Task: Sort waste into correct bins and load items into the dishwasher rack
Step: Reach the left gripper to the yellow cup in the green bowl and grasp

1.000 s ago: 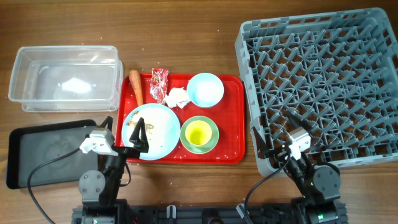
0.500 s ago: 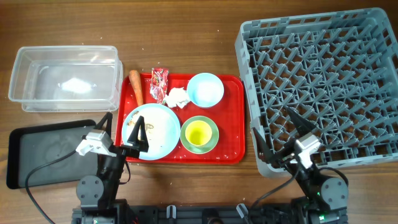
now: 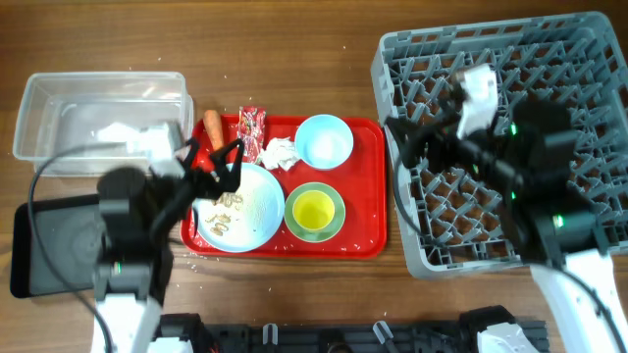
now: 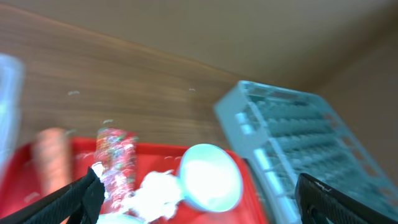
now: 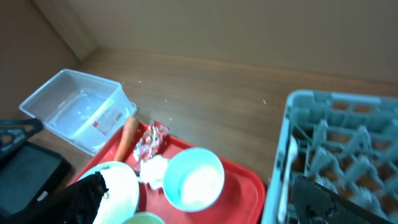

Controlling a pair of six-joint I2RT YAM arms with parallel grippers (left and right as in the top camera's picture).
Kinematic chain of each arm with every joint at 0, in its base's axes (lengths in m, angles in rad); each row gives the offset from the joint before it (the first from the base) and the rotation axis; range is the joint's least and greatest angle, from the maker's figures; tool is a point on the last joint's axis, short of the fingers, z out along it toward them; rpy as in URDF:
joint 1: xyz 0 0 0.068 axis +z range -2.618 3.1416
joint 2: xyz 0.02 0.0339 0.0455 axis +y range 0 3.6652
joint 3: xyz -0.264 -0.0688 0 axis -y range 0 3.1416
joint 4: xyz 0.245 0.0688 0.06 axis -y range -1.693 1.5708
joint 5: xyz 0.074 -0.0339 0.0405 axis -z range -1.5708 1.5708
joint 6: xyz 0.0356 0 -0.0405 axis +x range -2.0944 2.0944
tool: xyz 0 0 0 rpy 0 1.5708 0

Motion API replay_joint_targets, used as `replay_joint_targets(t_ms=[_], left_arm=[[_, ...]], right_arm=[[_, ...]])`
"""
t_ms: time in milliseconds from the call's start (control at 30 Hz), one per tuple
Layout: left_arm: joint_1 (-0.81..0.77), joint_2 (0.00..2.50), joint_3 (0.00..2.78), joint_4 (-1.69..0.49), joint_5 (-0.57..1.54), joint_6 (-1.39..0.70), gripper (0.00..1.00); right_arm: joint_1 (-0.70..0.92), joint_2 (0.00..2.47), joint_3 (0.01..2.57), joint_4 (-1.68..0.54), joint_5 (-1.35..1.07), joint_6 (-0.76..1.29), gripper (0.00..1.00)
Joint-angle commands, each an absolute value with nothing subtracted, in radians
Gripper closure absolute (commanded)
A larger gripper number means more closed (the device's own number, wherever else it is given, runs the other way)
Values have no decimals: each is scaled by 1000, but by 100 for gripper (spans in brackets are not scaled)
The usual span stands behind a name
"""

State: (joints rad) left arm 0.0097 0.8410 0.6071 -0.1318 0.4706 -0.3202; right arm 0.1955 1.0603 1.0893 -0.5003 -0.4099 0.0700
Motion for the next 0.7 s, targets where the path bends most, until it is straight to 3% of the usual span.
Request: replay_joint_targets(t_ms=[0,67,167,300,400,500,667], left_arm=[[7,991,755,-75,723,-353,0],[7,1026,758,-1,820,-452,0],[3,1052,758,-75,841,-473,0],[-84,1076,757,-358,576,-437,0],[-153,1082,757,-459,531,-425,0],[-202,1094,757,-524,500,-393,41],[-424,1167,758,-569,282,-403,46]], right_arm=[[196,1152,1161,-535,-616,30,0],[196,1181,1161,-559,-645,48,0],[180,1210,1161,-661,-412,263,0],[136,1233,1161,-744,-315,317,0],[136,1234,1159,-802,-306,282,0],[136,1243,1157,-813,-303,281,0],[136,1270,1157,-812,-303,292,0]])
